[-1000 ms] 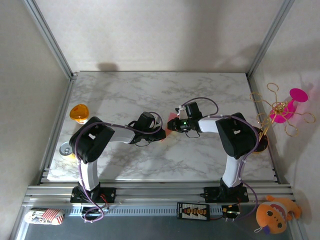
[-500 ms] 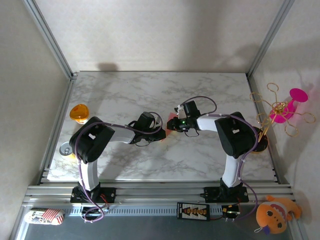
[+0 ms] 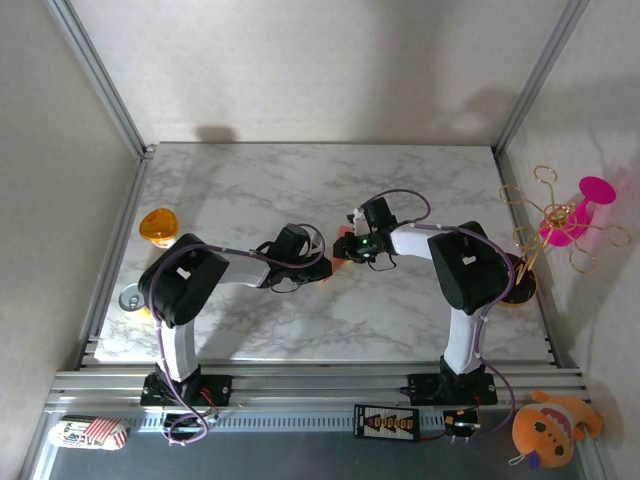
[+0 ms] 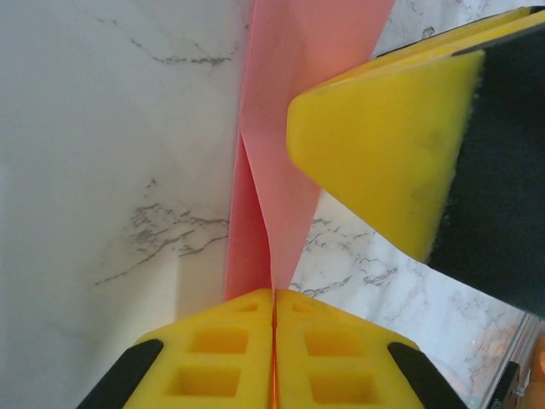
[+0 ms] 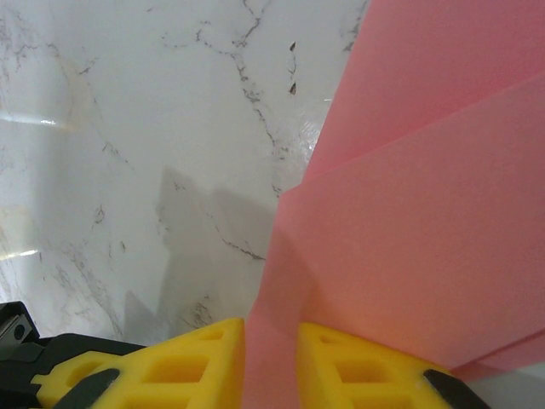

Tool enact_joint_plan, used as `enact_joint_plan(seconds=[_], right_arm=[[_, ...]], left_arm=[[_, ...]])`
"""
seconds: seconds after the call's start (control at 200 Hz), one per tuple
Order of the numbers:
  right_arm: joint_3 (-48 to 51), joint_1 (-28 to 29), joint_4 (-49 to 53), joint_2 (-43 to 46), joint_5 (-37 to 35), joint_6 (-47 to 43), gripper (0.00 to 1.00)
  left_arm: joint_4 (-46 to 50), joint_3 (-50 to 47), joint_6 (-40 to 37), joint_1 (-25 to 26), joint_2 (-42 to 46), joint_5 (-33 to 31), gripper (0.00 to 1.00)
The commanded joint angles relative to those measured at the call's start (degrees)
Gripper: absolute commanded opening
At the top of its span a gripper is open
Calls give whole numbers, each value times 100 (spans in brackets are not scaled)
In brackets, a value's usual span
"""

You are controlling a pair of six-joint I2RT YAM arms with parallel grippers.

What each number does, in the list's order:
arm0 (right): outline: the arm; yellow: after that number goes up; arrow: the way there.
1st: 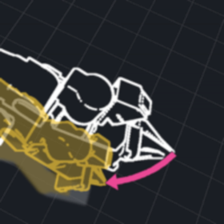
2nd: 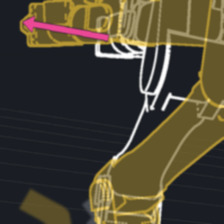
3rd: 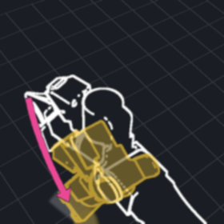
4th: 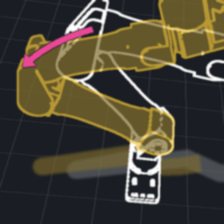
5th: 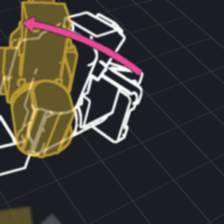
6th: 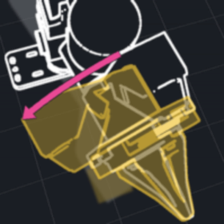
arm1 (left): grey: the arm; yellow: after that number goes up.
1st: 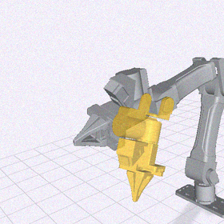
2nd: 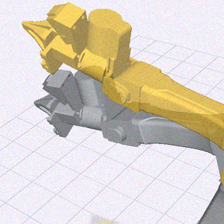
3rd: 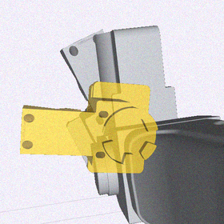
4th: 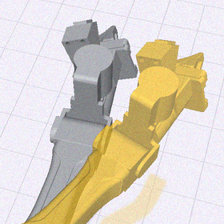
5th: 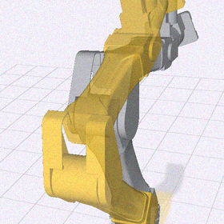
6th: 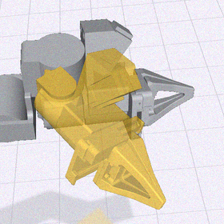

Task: Fold a paper plane with a square sheet of paper (pick it up from the middle)
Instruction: Fold the wing for the fifth time at the center of the table.

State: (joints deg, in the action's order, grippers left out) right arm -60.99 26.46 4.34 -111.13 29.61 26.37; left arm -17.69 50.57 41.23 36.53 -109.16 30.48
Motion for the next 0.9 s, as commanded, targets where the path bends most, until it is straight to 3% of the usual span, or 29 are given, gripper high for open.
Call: enact_joint_plan(seconds=[0.0,0.25,0.561,0.896], right_arm=[[70,-47,449,-443,-938,-88,25],[44,-46,531,-471,-963,-105,25],[0,-47,629,-479,-998,-84,24],[-35,-42,704,-528,-1066,-53,22]], left_arm=[[591,-150,49,44,66,-60,9],[720,-218,122,38,422,-127,13],[1226,4,102,38,1188,-815,20],[148,192,506,208,757,-163,11]])
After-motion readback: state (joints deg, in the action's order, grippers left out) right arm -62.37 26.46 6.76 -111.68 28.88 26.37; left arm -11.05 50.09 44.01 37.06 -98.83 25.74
